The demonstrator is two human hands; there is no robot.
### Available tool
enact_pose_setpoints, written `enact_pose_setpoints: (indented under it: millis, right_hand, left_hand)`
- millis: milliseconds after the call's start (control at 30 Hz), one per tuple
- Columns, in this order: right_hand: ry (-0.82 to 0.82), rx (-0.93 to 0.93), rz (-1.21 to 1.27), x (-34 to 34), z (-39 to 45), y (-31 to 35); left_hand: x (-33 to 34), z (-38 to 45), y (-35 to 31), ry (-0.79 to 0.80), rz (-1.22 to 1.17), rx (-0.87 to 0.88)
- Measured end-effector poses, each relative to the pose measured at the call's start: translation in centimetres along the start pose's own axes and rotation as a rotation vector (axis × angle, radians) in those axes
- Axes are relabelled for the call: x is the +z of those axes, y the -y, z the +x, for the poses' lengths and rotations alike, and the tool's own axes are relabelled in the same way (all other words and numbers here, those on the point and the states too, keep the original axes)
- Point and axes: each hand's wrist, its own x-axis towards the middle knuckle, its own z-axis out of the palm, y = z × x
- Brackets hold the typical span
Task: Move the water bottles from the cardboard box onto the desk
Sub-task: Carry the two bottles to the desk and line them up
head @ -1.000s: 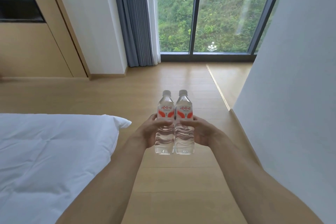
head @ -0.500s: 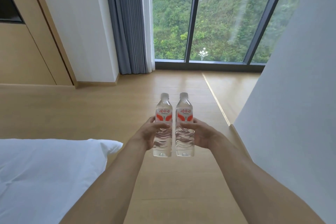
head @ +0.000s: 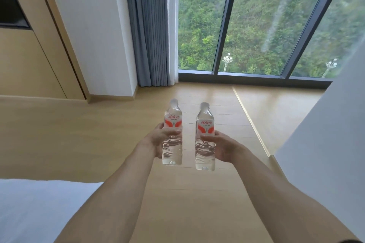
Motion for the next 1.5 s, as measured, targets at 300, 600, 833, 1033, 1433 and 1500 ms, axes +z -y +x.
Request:
enact_pose_setpoints:
  millis: [300, 600, 833, 1033, 1433, 1500]
  right_hand:
    - [0.076, 0.044, -0.046, -1.5, 13.4, 4.6]
    - [0.16, 0.155, -0.17, -4.8, 28.4, 11.3]
    - [0.243, 0.205, -0.224, -3.7, 36.9, 16.1]
    - [0.306, 0.215, -0.289, -0.9, 43.4, 17.9]
    - [0.365, 0.229, -0.337, 9.4, 60.6, 20.2]
    - [0.391, 0.235, -0.345, 12.0, 63.4, 20.7]
  left_hand:
    - [-2.9, 10.2, -4.9, -0.142, 0.084, -0.022]
    - [-3.1, 21.3, -10.9, -0.326, 0.083, -0.027]
    - [-4.1, 27.3, -14.6, -0.424, 0.043, 0.112]
    - [-7.8, 31.1, -17.4, -0.502, 0.041, 0.134]
    - [-22.0, 39.1, -26.2, -0.536, -0.068, 0.168]
    - [-24.8, 40.0, -28.2, -0.537, -0.082, 0.166]
